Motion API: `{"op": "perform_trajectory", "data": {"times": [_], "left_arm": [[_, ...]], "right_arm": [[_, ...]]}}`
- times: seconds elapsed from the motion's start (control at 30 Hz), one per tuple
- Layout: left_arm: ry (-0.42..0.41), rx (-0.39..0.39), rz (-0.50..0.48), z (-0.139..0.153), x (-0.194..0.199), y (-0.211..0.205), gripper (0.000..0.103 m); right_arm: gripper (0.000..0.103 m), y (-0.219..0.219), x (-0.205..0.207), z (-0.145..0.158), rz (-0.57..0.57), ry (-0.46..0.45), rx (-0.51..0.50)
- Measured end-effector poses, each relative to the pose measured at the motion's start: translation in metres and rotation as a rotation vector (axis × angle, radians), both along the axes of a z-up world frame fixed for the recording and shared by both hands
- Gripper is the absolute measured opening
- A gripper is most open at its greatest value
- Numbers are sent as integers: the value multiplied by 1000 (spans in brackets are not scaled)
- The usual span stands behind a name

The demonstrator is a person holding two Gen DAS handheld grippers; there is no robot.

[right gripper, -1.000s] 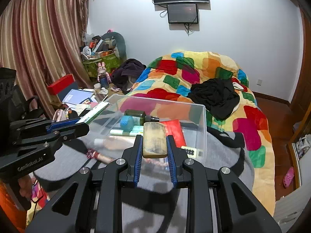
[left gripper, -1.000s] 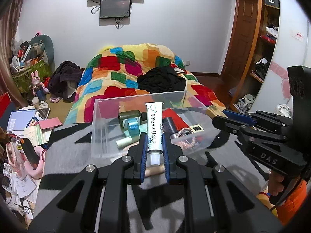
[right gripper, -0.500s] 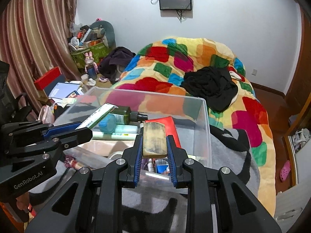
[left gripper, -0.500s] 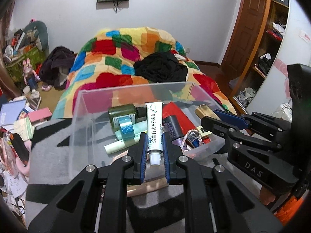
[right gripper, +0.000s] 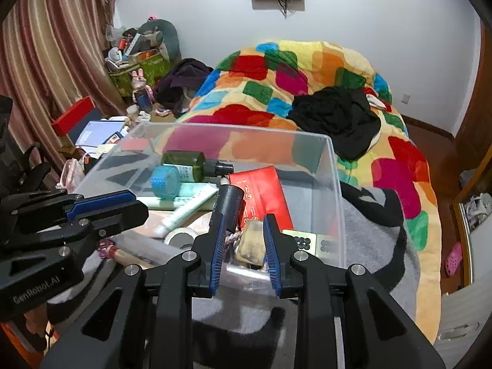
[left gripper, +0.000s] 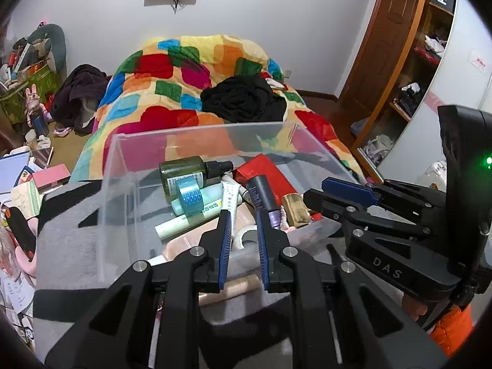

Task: Organize objects
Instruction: 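Place the white ointment tube and wooden block into the clear box, opening both tools, then grasp the pink hair clip with the left tool while the right tool grasps the beige cylinder tube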

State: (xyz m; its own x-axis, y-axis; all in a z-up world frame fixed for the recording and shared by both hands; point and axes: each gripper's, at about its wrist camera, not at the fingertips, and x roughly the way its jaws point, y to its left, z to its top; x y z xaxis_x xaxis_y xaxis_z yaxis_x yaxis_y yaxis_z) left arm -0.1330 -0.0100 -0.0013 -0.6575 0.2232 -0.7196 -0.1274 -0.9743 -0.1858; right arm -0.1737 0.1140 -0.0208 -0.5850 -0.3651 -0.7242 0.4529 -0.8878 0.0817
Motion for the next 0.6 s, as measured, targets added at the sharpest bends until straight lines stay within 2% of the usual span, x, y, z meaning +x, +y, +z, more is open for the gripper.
{"op": "perform_trajectory", "data": {"times": [0.1, 0.17, 0.23, 0.3, 0.43, 0.5, 0.6], "left_arm": [[26, -12, 12, 10, 10, -4, 16], [37, -15, 20, 15, 17, -8, 20], [46, -18, 30, 18, 25, -14, 28], [51, -35, 44, 18, 35, -20, 29], [29, -41, 65, 10, 52, -36, 32], [9, -49, 77, 2, 60, -44, 34], [-29, -64, 84, -13, 66, -52, 35]], "right_arm": [[30, 2, 13, 10, 22, 30, -11], [32, 2, 21, 16, 36, 46, -19], [34, 2, 29, 19, 54, 52, -26], [36, 1, 38, 20, 79, 56, -31], [44, -2, 56, 17, 122, 50, -34], [53, -5, 62, 11, 145, 38, -28], [57, -14, 69, -1, 176, 20, 0]]}}
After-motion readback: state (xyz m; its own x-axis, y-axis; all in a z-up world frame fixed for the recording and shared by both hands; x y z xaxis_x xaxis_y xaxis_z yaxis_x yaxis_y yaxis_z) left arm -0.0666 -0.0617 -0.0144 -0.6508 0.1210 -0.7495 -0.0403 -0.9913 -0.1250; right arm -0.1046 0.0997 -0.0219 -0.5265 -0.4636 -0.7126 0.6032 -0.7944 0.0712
